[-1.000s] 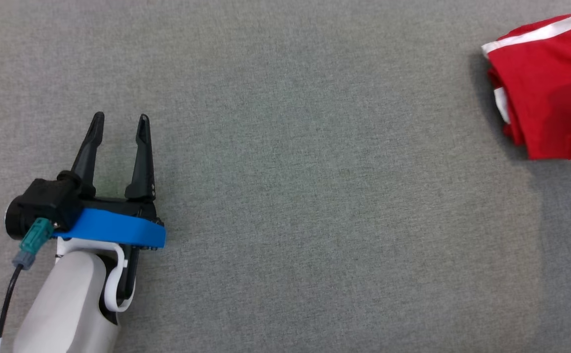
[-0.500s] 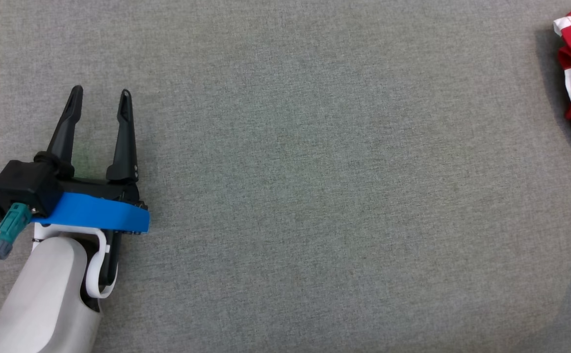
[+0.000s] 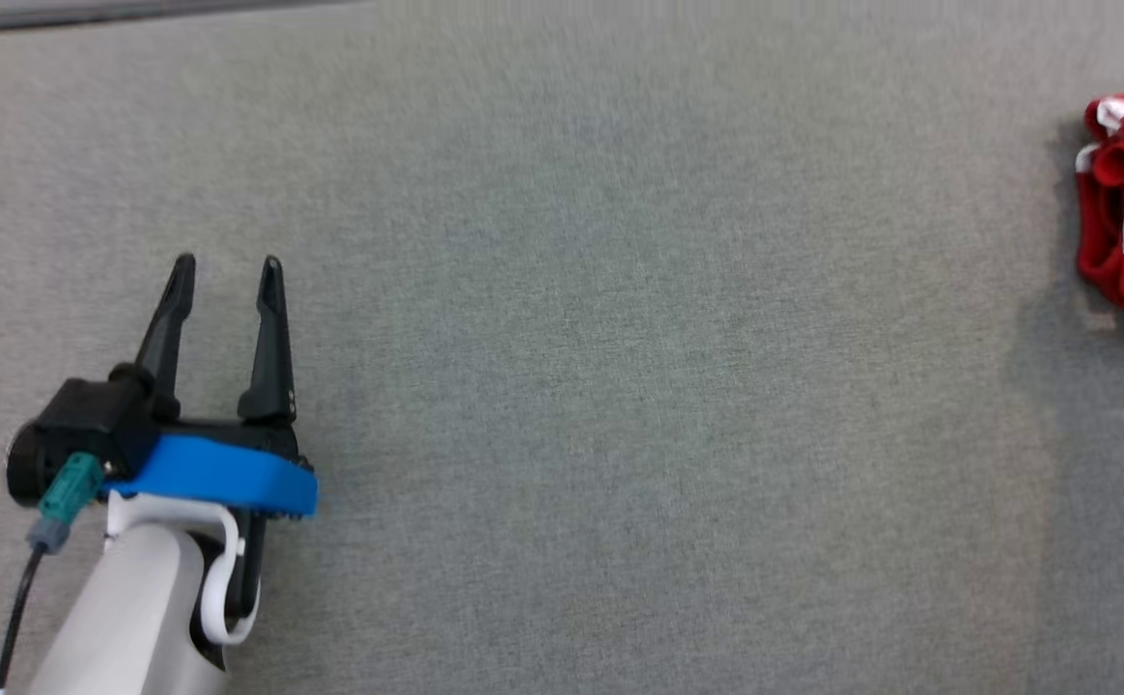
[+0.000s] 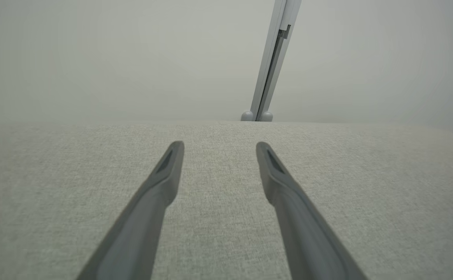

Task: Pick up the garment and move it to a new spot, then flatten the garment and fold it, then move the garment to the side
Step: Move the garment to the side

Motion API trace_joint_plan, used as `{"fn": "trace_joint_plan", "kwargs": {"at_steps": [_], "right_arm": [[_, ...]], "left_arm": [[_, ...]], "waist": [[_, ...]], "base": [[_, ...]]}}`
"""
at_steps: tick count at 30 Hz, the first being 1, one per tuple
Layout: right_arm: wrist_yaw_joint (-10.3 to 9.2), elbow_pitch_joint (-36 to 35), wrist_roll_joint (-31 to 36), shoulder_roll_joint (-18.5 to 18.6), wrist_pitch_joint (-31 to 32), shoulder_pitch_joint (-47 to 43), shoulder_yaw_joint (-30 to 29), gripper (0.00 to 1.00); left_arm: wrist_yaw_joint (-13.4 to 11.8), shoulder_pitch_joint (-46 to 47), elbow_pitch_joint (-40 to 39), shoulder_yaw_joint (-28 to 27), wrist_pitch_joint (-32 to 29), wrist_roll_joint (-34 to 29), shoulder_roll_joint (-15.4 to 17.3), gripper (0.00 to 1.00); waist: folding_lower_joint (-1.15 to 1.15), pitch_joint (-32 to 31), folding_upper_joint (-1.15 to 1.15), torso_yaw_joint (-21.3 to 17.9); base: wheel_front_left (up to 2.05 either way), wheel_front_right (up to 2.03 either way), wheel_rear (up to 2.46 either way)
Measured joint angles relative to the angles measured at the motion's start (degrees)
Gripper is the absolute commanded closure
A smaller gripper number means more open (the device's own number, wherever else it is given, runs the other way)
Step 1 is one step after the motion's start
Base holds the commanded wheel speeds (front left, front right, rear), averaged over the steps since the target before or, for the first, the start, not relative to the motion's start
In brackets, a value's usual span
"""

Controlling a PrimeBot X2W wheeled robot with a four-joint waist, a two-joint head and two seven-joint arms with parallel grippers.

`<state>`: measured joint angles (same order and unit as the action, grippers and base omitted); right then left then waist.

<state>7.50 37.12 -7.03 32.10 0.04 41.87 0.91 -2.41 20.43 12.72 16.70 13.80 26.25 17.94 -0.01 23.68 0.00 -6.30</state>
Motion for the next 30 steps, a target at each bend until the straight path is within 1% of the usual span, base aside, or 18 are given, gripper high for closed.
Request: {"fn": "trace_joint_plan", "kwargs": {"at_steps": [2,4,6,9,10,15,19,23,26,30], "right_arm": [[-0.01,-1.5,-1.2,-2.5,-1.2,-2.3,0.5,0.00],[-0.01,-3.2,-3.9,-5.4,-1.6,-4.7,1.3,0.00],[0.00,-5.1,-5.6,-7.0,-1.9,-7.5,2.7,0.00],[-0.01,-8.7,-7.8,-8.9,-2.8,-11.9,3.1,0.00],[-0.01,-11.0,-10.1,-11.2,-3.2,-15.2,3.4,0.00],[-0.02,-15.8,-10.9,-14.9,-3.7,-22.4,3.4,0.00],[-0.02,-19.3,-10.3,-19.1,-6.5,-27.0,3.4,0.00],[-0.02,-20.0,-9.1,-22.4,-9.1,-30.3,3.3,0.00],[-0.02,-20.1,-8.0,-23.9,-9.3,-31.8,3.2,0.00],[-0.02,-20.6,-7.1,-24.5,-9.2,-32.6,2.5,0.00]], "left_arm": [[0.0,-1.5,0.9,-0.1,0.3,0.4,-0.2,0.00],[-0.1,-3.2,1.5,-0.7,0.5,0.6,-0.3,0.00],[-0.6,-5.1,1.9,-1.1,0.8,0.7,-0.5,0.00],[-0.8,-8.0,2.0,-1.4,0.9,1.0,-0.8,0.00],[-1.2,-10.0,2.0,-1.9,1.0,1.2,-0.9,0.00],[-1.6,-12.9,2.0,-2.5,1.1,1.5,-1.5,0.00],[-2.0,-14.9,2.3,-3.0,1.1,2.1,-2.1,0.00],[-2.4,-16.9,2.5,-3.0,1.2,2.1,-3.0,0.00],[-2.5,-17.9,2.6,-3.0,1.2,2.1,-3.5,0.00],[-2.6,-18.2,2.6,-3.2,1.2,2.0,-3.8,0.00]], "waist": [[0.00,-2.3,0.00,0.4],[-0.01,-4.4,0.00,0.5],[-0.01,-6.8,0.00,0.7],[-0.01,-10.3,0.00,1.1],[-0.01,-12.4,0.00,1.4],[-0.01,-16.4,0.00,2.1],[-0.01,-18.6,0.00,3.0],[0.00,-20.3,0.00,3.1],[-0.01,-21.5,0.00,3.2],[0.00,-22.0,0.00,3.2]], "base": [[0.00,0.00,0.00],[0.00,0.00,0.00],[0.00,0.00,0.00],[0.00,0.00,0.00],[0.00,0.00,0.00],[0.00,0.00,0.00],[0.00,0.00,0.00],[0.00,0.00,0.00],[0.00,0.00,0.00],[0.00,0.00,0.00]]}}
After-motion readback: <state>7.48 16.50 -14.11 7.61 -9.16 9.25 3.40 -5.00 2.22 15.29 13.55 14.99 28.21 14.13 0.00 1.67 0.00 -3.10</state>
